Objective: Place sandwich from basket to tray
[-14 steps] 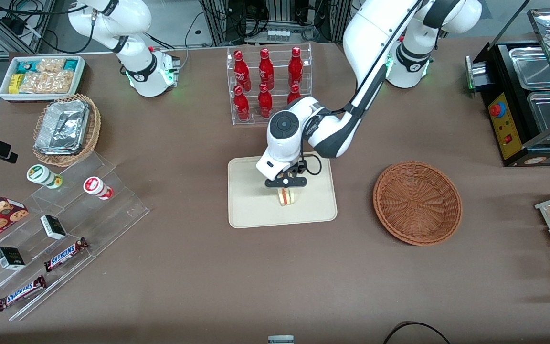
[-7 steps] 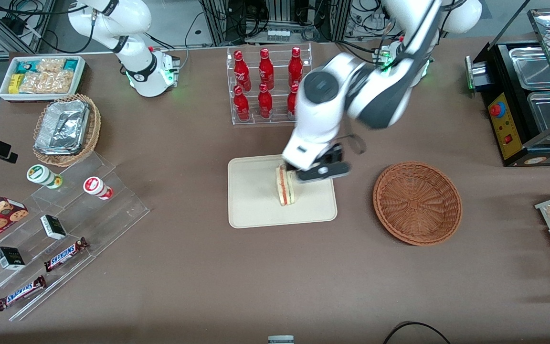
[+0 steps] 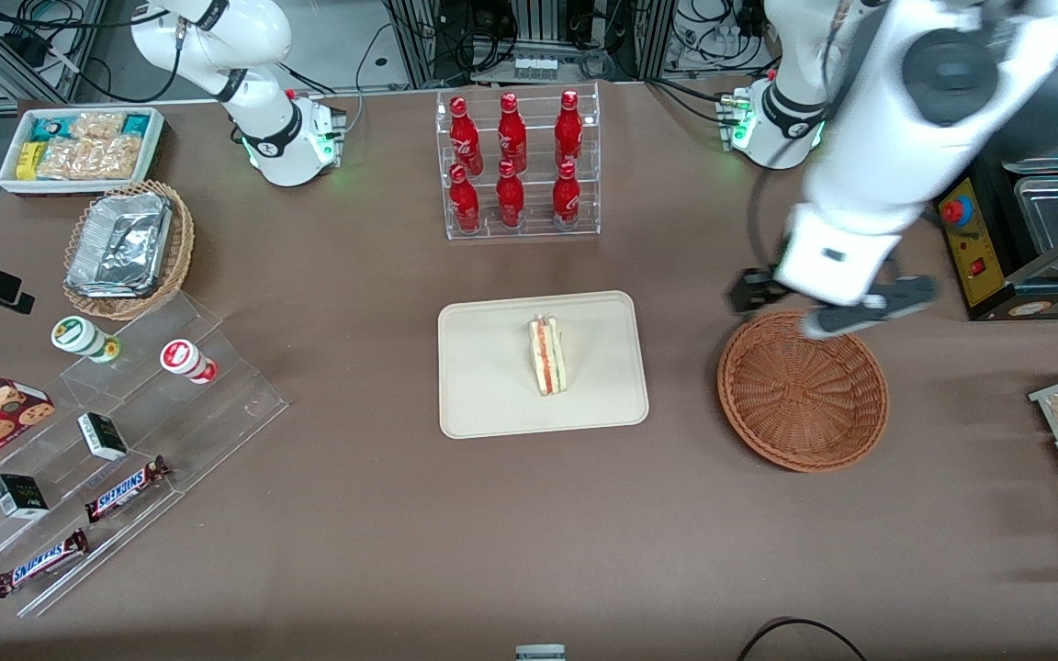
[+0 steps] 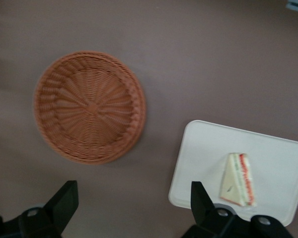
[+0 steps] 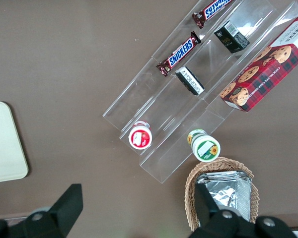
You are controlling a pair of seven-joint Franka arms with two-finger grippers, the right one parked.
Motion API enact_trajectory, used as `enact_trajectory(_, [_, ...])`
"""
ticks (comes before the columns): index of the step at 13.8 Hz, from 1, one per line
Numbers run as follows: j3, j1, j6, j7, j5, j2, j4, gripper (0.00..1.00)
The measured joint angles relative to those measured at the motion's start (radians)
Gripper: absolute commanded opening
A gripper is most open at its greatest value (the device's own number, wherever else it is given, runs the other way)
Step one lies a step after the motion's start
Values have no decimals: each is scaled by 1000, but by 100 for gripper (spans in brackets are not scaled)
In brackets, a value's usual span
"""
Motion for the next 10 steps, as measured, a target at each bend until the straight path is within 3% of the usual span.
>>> enact_trajectory(10, [9, 249, -120, 416, 0, -69, -4, 100])
